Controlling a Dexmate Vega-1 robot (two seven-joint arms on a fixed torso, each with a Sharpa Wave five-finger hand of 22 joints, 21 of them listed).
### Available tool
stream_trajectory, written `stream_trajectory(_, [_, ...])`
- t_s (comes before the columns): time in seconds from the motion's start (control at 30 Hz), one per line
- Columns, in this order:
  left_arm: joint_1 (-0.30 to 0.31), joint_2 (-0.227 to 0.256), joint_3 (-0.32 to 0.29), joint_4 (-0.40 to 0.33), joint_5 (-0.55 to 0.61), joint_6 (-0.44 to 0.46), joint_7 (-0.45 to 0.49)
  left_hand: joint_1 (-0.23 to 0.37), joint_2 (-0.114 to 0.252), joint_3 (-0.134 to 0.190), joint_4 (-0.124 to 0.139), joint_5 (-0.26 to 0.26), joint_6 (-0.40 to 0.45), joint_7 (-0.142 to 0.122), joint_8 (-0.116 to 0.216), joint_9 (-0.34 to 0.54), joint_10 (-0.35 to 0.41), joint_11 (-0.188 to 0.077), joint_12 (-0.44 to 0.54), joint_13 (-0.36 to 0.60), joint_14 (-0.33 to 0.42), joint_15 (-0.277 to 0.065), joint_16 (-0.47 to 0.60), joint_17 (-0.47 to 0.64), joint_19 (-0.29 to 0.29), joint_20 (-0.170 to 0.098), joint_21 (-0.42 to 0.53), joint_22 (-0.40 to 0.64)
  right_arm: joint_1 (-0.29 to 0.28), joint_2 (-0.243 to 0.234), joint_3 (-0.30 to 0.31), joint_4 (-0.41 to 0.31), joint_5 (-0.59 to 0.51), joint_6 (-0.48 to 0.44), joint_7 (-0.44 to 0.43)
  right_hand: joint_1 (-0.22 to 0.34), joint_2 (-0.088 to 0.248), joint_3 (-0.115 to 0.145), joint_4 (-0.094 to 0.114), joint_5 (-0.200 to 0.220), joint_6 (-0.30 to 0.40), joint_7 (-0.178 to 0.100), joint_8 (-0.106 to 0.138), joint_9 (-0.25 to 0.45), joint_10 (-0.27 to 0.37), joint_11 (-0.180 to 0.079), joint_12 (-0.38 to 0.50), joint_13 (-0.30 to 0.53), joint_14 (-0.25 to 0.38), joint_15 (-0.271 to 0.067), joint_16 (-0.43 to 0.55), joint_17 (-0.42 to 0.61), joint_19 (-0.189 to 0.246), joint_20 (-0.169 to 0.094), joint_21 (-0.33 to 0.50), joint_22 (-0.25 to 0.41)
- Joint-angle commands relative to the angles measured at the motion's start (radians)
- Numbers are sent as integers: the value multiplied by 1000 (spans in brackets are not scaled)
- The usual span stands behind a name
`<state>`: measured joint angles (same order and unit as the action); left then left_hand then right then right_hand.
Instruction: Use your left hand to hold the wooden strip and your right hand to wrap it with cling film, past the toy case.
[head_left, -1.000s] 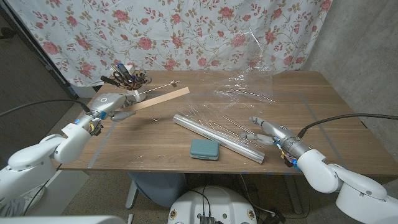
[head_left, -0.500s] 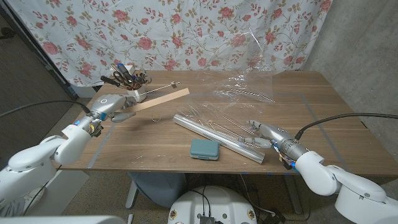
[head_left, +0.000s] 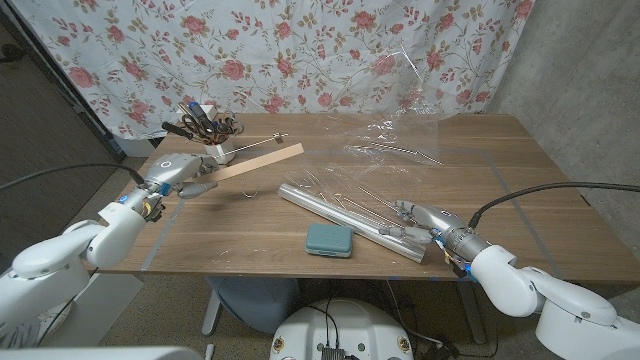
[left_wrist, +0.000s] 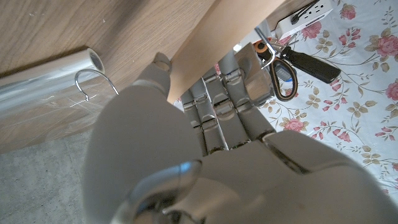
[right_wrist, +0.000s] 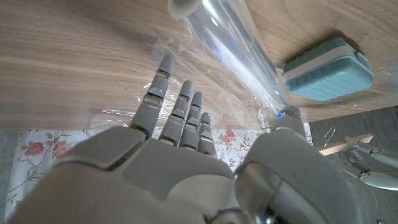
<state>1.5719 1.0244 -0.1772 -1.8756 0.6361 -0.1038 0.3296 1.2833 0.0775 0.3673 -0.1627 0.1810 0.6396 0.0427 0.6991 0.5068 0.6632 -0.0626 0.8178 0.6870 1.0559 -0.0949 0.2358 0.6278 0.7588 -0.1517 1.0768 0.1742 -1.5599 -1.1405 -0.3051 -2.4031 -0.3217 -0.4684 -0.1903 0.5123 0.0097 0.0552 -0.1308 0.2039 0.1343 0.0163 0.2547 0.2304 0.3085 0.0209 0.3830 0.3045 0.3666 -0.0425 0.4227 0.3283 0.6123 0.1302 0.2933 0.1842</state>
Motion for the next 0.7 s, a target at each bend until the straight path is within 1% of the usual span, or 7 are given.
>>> stream_trajectory(0.03, [2,-1,1,0,-1,-3,1,16,19,56,-1,7,93,-88,39,6,80,-79,5,5,139,-128,-1,4,0,0,8,4,0,-29,-34,-44,-24,-59,-12,11,0,-1,1,9,46,-13,14,6,26,-2,29,17,20,-53,16,18,19,2,5,4])
stream_trajectory(0.3, [8,-3,1,0,-1,-4,3,15,17,59,-1,7,92,-90,41,6,81,-79,6,5,139,-128,-2,4,0,0,10,4,29,-41,-84,-69,-65,-119,10,12,0,-4,2,9,68,-16,19,14,48,0,60,36,46,-51,34,40,40,-10,9,5])
stream_trajectory(0.47, [13,-6,0,3,-4,-9,7,14,16,61,0,7,95,-92,42,5,81,-78,6,5,141,-128,-2,5,-1,0,12,4,83,-26,-166,-74,-138,-182,47,5,-4,-9,5,8,69,-13,18,16,47,-1,68,43,49,-52,38,48,43,-11,9,6])
stream_trajectory(0.53, [14,-6,0,3,-5,-10,7,13,16,62,0,7,96,-94,43,5,82,-80,6,3,142,-128,-3,4,-1,0,12,4,92,-24,-180,-74,-150,-194,50,1,-5,-11,7,7,70,-12,18,17,47,-1,72,46,49,-50,39,52,42,-11,8,6])
stream_trajectory(0.6, [17,-7,-1,4,-3,-10,10,13,14,63,-1,8,96,-93,43,4,84,-80,7,4,142,-129,-4,4,-1,0,13,4,122,-11,-233,-75,-217,-237,75,-1,-5,-13,9,7,68,-9,16,19,45,1,75,49,49,-50,40,56,38,-11,6,6])
stream_trajectory(0.63, [16,-7,-1,4,-3,-10,10,13,14,64,-1,8,95,-93,43,4,84,-80,6,4,143,-129,-3,4,-1,0,13,4,124,-11,-236,-76,-221,-242,76,-3,-6,-13,9,7,68,-8,16,19,47,3,77,51,49,-50,40,58,38,-10,6,7])
stream_trajectory(0.7, [19,-10,-4,5,-4,-12,15,12,14,65,-1,8,95,-91,43,4,84,-78,5,1,144,-128,-3,5,-1,0,14,4,152,5,-283,-70,-279,-275,104,-4,-7,-15,10,7,67,-5,15,20,45,3,80,53,49,-49,41,61,38,-11,5,7])
